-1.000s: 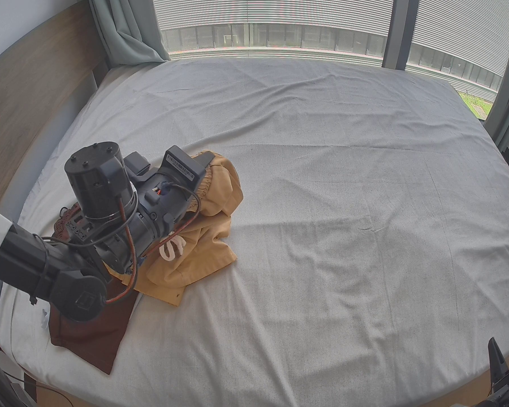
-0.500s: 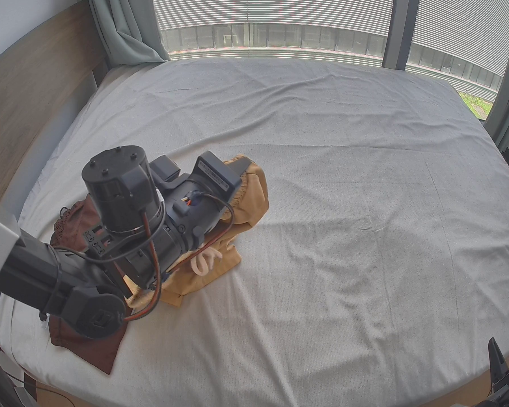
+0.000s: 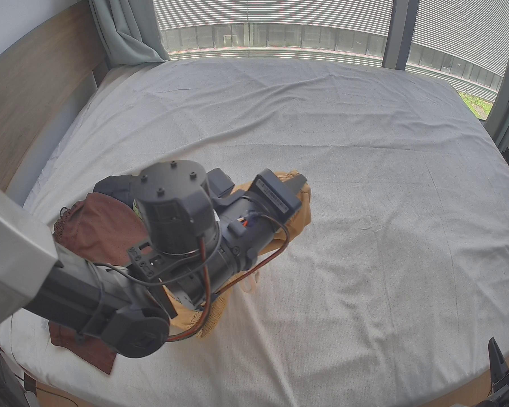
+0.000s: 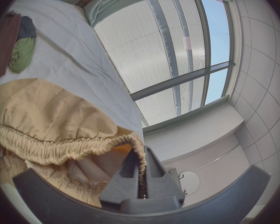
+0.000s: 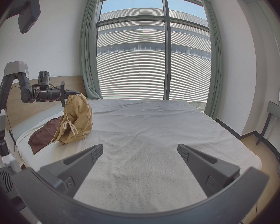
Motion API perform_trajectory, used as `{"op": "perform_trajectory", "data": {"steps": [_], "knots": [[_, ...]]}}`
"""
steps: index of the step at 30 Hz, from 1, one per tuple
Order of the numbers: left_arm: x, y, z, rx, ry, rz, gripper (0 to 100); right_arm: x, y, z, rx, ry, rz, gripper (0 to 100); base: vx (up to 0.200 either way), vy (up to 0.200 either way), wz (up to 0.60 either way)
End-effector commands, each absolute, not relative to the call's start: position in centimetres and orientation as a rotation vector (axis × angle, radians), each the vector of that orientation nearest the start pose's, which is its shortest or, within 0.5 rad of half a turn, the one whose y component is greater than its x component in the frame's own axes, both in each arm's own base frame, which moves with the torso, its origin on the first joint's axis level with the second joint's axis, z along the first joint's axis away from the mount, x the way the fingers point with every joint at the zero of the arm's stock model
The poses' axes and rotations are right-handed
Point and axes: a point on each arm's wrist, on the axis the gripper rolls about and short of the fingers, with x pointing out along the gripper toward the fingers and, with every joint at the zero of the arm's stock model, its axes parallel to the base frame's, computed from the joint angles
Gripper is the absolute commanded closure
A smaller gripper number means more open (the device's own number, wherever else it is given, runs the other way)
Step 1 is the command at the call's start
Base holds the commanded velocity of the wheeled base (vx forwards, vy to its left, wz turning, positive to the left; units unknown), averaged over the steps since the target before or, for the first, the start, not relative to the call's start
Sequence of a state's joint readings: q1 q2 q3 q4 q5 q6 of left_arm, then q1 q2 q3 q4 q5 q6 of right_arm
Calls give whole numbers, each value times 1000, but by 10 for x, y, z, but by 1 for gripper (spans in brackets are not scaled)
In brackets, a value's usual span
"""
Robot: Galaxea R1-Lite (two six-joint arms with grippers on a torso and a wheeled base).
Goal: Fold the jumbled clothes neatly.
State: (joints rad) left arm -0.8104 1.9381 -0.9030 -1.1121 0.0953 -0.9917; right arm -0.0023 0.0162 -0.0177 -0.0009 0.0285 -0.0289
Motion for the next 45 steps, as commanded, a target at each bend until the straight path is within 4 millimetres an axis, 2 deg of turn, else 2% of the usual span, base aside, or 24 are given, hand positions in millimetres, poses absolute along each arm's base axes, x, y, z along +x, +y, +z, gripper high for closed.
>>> {"op": "perform_trajectory", "data": {"steps": [1,6,11,14,18,26,32,37,39,41,43,45], "knots": [[255,-283,160,-975,335,-709,100,-22,1,76,-30,12,26,0,0,0,0],[254,-305,152,-985,374,-740,100,-22,1,76,-29,10,26,0,0,0,0],[253,-319,148,-983,384,-762,100,-22,1,76,-29,12,26,0,0,0,0],[243,-334,150,-1000,414,-799,100,-22,1,76,-29,12,26,0,0,0,0],[235,-345,158,-1045,441,-825,100,-22,1,76,-29,12,26,0,0,0,0],[226,-363,190,-1077,428,-889,100,-22,1,76,-29,12,26,0,0,0,0],[210,-375,220,-1121,424,-953,100,-22,1,76,-30,12,26,0,0,0,0],[194,-378,253,-1163,395,-1021,100,-22,1,76,-29,12,26,0,0,0,0],[192,-379,260,-1170,387,-1032,100,-22,1,76,-29,12,26,0,0,0,0],[191,-378,276,-1208,365,-1052,100,-22,1,76,-29,12,26,0,0,0,0],[190,-375,285,-1247,362,-1057,100,-22,1,76,-29,12,26,0,0,0,0],[195,-371,281,-1241,368,-1034,100,-22,1,76,-29,12,26,0,0,0,0]]}}
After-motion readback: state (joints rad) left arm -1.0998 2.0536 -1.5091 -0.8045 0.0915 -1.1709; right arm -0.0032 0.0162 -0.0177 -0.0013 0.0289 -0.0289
